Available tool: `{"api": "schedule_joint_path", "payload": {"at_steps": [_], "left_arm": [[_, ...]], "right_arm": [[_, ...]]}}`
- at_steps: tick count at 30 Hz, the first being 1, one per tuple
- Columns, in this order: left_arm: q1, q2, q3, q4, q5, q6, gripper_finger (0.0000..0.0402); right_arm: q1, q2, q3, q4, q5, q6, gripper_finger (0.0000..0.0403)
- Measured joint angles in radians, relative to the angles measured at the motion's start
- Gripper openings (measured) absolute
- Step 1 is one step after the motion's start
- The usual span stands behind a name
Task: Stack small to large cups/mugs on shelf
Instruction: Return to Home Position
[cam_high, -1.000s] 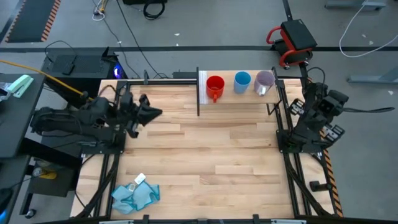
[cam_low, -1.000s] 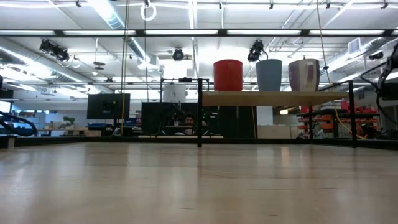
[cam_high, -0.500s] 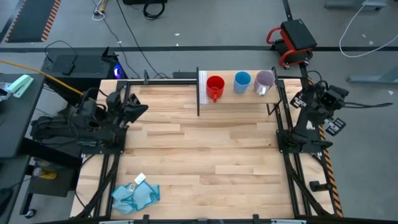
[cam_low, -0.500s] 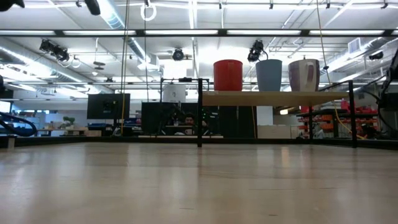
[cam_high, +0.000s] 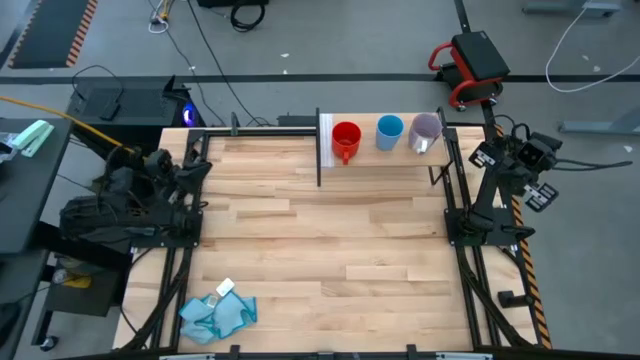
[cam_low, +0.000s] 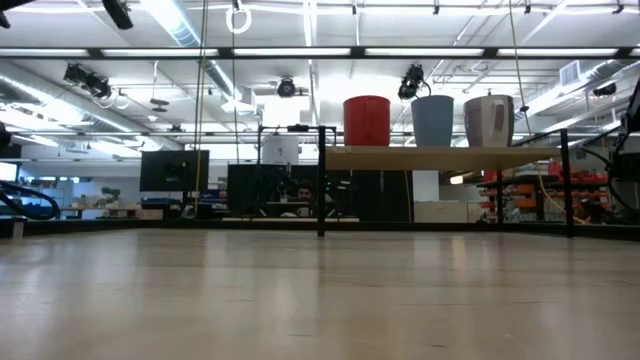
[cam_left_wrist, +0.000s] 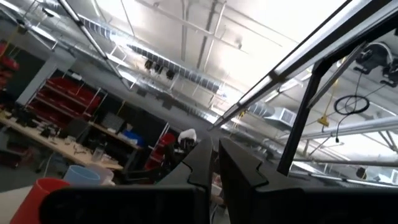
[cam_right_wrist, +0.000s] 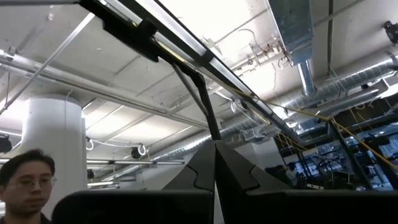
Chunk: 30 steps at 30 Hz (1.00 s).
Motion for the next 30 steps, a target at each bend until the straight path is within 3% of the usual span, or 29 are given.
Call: {"api": "schedule_joint_path", "payload": {"at_steps": [11,15,20,25,30], "left_arm": [[0.0,-0.169,-0.105,-0.006,-0.032,-0.027,0.0033],[-0.001,-0.17,-0.147,0.034,-0.034,-0.055,0.0038],[-0.001,-0.172,-0.177,0.061,-0.034,-0.06,0.0037],[-0.001,-0.172,-0.195,0.066,-0.034,-0.067,0.003],[-0.001,-0.172,-0.198,0.065,-0.034,-0.075,0.0028]], "right_arm": [[0.0,0.0,0.047,-0.051,0.0,0.012,0.0013],[0.0,0.0,0.015,-0.044,0.0,0.057,0.0013],[0.0,0.0,-0.083,0.088,0.0,0.046,0.0013],[0.0,0.0,-0.194,0.264,0.015,-0.077,0.0013],[0.0,-0.001,-0.201,0.273,0.076,-0.166,0.0013]]}}
